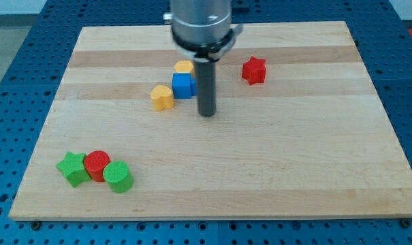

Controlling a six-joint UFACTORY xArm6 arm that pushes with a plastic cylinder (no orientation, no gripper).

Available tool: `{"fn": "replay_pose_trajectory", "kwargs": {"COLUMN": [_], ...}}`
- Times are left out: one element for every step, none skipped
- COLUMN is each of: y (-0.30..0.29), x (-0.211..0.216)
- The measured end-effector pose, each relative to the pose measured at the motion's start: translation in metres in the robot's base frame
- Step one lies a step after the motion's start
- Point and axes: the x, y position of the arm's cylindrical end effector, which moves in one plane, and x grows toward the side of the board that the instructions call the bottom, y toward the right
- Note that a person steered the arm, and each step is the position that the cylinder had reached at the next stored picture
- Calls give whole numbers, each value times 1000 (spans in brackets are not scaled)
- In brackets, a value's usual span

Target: Slide the blue triangle to the red circle

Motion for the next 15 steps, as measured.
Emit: {"fn": "replay_pose_trajectory", "kwargs": {"y": [19,19,19,2,-27,-49,-65,-66,-47,-20,-11,-19,-38,-61,-86], "x": [-20,-42,-65,-72,-69,-56,-37,-28,-28,-30,-24,-14,-7,-1,7]}}
